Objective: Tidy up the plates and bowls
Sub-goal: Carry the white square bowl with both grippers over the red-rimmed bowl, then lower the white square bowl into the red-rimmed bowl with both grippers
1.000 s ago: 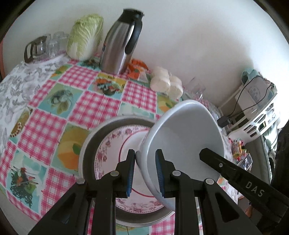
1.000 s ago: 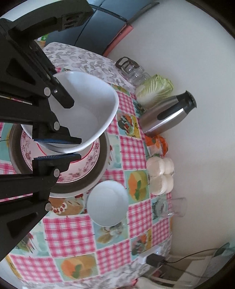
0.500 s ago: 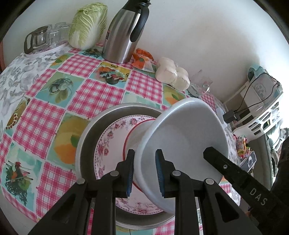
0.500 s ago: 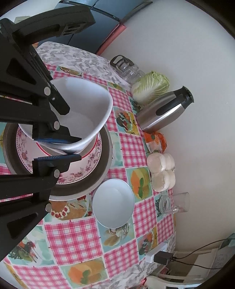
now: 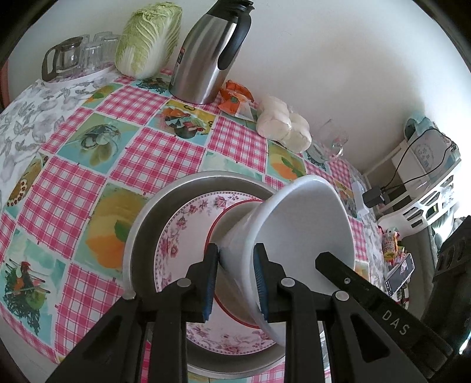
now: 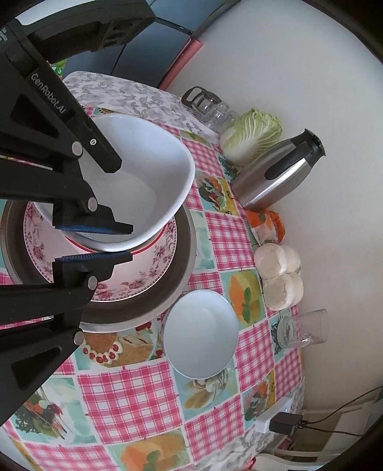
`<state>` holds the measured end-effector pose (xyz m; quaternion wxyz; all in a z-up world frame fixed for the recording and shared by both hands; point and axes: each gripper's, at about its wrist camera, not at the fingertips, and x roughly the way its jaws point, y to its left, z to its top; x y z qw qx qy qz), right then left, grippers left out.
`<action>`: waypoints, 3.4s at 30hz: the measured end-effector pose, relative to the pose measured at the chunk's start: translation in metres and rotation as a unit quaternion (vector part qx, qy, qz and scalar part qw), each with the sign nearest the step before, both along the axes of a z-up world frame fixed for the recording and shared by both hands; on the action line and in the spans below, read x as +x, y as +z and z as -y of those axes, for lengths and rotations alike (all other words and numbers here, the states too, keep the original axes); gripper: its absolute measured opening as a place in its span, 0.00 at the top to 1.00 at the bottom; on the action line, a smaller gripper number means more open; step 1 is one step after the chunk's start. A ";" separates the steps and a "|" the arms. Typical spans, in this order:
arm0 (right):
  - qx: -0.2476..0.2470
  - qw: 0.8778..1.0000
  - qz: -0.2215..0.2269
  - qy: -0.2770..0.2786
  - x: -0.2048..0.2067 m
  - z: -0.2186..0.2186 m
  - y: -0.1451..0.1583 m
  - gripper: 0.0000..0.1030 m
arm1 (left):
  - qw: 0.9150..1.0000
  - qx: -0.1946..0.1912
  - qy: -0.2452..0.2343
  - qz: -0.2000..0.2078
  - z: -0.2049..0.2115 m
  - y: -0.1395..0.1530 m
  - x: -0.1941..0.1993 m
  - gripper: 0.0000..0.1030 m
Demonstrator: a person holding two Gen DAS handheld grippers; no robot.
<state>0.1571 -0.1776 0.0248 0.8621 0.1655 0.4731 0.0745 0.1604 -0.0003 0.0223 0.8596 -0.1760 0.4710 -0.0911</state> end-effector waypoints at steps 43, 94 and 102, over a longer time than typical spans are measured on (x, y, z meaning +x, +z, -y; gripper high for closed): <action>0.023 1.000 0.002 -0.007 0.001 0.006 -0.003 0.86 | 0.997 0.072 -0.014 -0.003 0.014 0.003 0.000 0.74; 0.026 1.000 0.002 -0.010 0.003 0.010 -0.011 0.89 | 1.000 0.008 0.001 0.017 -0.001 0.017 -0.001 0.74; 0.049 0.999 -0.001 -0.008 0.000 0.015 -0.004 0.87 | 1.000 -0.022 0.007 0.011 -0.007 0.020 -0.002 0.74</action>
